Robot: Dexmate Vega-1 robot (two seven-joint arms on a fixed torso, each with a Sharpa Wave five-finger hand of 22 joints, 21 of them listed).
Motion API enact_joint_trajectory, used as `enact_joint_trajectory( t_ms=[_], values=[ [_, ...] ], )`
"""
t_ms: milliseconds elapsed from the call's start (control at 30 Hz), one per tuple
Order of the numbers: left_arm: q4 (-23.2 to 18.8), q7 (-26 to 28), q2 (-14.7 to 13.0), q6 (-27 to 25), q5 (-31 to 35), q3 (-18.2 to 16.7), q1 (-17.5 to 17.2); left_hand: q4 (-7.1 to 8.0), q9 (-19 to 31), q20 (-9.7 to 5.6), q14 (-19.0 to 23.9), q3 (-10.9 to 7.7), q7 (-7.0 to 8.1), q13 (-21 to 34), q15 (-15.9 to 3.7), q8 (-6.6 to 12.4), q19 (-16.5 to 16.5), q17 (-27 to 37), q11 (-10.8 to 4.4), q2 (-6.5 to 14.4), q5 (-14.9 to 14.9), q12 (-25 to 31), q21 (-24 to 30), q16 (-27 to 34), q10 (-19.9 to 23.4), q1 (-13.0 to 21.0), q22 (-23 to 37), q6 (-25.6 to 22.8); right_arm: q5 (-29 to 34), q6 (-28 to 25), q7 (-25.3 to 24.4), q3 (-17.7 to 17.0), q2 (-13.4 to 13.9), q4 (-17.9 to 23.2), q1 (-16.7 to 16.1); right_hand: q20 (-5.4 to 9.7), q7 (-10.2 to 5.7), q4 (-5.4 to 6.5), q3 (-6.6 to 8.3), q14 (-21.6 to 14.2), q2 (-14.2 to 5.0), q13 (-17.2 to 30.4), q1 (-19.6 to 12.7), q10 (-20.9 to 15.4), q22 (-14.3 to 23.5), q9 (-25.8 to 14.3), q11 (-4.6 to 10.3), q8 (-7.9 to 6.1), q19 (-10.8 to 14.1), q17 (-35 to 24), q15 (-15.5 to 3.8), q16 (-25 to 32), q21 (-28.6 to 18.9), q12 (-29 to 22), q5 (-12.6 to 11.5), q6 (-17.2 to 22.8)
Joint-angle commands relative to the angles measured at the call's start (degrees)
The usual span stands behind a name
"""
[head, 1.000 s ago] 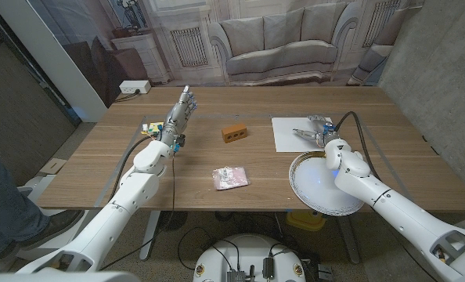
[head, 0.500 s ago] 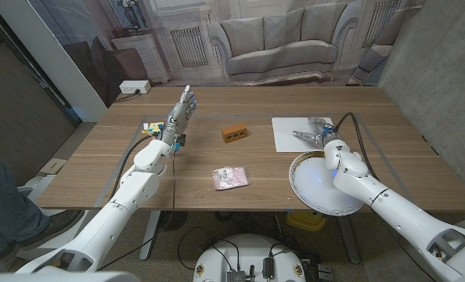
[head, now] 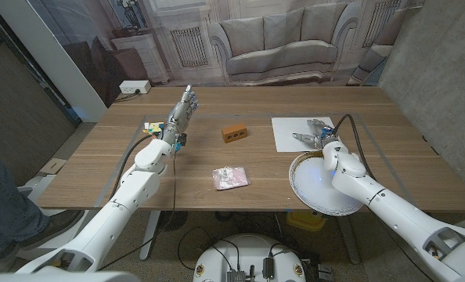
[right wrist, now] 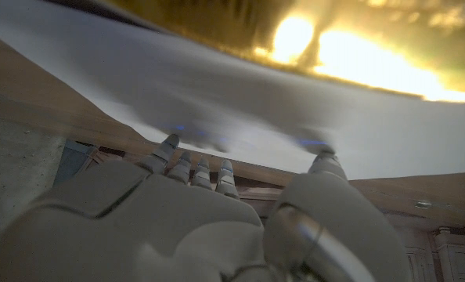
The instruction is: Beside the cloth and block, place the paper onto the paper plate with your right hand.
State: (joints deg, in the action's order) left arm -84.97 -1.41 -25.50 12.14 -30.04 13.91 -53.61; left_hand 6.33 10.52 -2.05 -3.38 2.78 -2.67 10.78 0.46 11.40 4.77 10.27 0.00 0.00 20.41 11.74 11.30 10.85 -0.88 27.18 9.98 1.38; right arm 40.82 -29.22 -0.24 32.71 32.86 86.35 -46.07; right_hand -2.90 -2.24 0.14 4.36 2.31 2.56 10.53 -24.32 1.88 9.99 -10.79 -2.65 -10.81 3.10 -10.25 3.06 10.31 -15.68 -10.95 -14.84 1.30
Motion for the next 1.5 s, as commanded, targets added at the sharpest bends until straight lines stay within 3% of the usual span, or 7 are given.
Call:
enact_joint_trajectory(
  t_ms=[33, 300, 467, 833, 1000, 1133, 1500],
  values=[
    [-0.23, 0.17, 0.05, -0.32, 0.28, 0.21, 0.09, 0.14, 0.29, -0.22, -0.36, 0.5, -0.14, 0.13, -0.02, -0.07, 0.32, 0.29, -0.38, 0.41, 0.38, -0.13, -0.07, -0.12, -0.38, 0.27, 0.27, -0.18, -0.84, 0.13, -0.43, -0.19, -0.04, -0.64, -0.29, -0.36, -0.16, -0.3, 0.19, -0.07, -0.13, 0.2, -0.74, 0.25, 0.28, -0.24, -0.16, -0.01, 0.66, -0.24, 0.08, 0.24, -0.02, -0.28, -0.3, -0.24],
    [-0.01, 0.02, 0.24, 0.04, 0.1, 0.2, -0.06, 0.14, 0.29, -0.2, -0.38, 0.61, -0.13, 0.14, -0.06, -0.07, 0.36, 0.29, -0.38, 0.47, 0.39, -0.12, -0.07, -0.11, -0.35, 0.31, 0.27, -0.2, -0.44, -0.56, -0.13, 0.14, 0.17, -0.3, -0.34, 0.34, -0.22, -1.45, 0.85, -1.94, -0.93, 0.25, -3.13, -0.01, 0.31, -0.29, -0.12, -0.27, 4.68, -0.21, -0.72, 0.87, -0.78, -0.69, -0.89, -0.4],
    [0.1, -0.06, 0.29, 0.3, -0.03, 0.13, -0.28, 0.14, 0.29, -0.17, -0.4, 0.67, -0.15, 0.14, -0.06, -0.06, 0.39, 0.29, -0.33, 0.51, 0.39, -0.11, -0.07, -0.1, -0.35, 0.33, 0.27, -0.23, -0.03, -0.93, -0.2, 0.31, 0.23, -0.01, -0.41, 1.08, -0.17, -3.18, 2.36, -4.21, -2.68, 0.28, -6.91, -0.21, 0.34, -0.32, -0.03, -0.52, 7.32, -0.22, -1.47, 1.32, -0.95, -0.95, -1.44, -0.49],
    [-0.1, -0.02, 0.14, 0.77, -0.33, -0.14, -0.92, 0.14, 0.29, -0.15, -0.4, 0.81, -0.11, 0.14, -0.01, -0.05, 0.39, 0.29, -0.31, 0.57, 0.4, -0.12, -0.05, -0.09, -0.37, 0.38, 0.27, -0.26, 0.52, -0.73, -0.8, 0.37, 0.27, 0.38, -0.61, 2.45, -0.49, -6.21, 4.21, -8.32, -3.98, 0.29, -12.71, -1.98, 0.42, -0.37, 0.63, -0.79, 12.19, -0.21, -2.82, 1.8, -1.55, -1.61, -1.82, -0.1],
    [-0.15, 0.02, 0.08, 0.84, -0.47, -0.19, -1.13, 0.14, 0.29, -0.15, -0.41, 0.88, -0.12, 0.14, -0.02, -0.06, 0.39, 0.29, -0.39, 0.6, 0.4, -0.09, -0.04, -0.09, -0.31, 0.4, 0.27, -0.24, 0.75, -0.44, -1.64, 0.27, 0.2, 0.44, -0.84, 3.57, -0.56, -6.97, 4.83, -10.49, -4.66, 0.29, -14.5, -3.87, 0.5, -0.39, 0.81, -1.25, 14.64, -0.33, -3.69, 2.12, -1.99, -2.23, -1.78, 1.3],
    [-0.2, 0.04, 0.02, 0.95, -0.46, -0.16, -1.22, 0.14, 0.29, -0.1, -0.43, 0.93, -0.06, 0.14, -0.07, -0.02, 0.38, 0.29, -0.43, 0.62, 0.4, -0.1, -0.03, -0.09, -0.33, 0.42, 0.27, -0.34, 0.73, 0.28, -2.62, -0.02, 0.23, 0.63, -1.15, 4.74, -1.14, -7.76, 5.41, -14.37, -5.32, 0.23, -16.71, -8.54, 0.57, -0.42, 2.28, -1.69, 18.0, -0.38, -5.75, 2.5, -2.44, -3.54, -1.46, 3.44],
    [-0.75, 0.26, -0.22, 0.91, -0.55, -0.08, -1.45, 0.14, 0.29, -0.03, -0.43, 1.06, -0.1, 0.14, -0.07, -0.02, 0.38, 0.29, -0.54, 0.68, 0.41, -0.1, -0.02, -0.08, -0.33, 0.46, 0.27, -0.37, 0.79, 1.65, -3.87, -0.82, 0.64, 1.95, -1.91, 6.66, -1.94, -8.3, 6.06, -17.66, -6.01, 0.17, -18.96, -12.71, 0.61, -0.46, 2.74, -2.05, 21.62, -0.33, -7.09, 2.6, -3.12, -4.51, -1.2, 5.61]
  ],
)
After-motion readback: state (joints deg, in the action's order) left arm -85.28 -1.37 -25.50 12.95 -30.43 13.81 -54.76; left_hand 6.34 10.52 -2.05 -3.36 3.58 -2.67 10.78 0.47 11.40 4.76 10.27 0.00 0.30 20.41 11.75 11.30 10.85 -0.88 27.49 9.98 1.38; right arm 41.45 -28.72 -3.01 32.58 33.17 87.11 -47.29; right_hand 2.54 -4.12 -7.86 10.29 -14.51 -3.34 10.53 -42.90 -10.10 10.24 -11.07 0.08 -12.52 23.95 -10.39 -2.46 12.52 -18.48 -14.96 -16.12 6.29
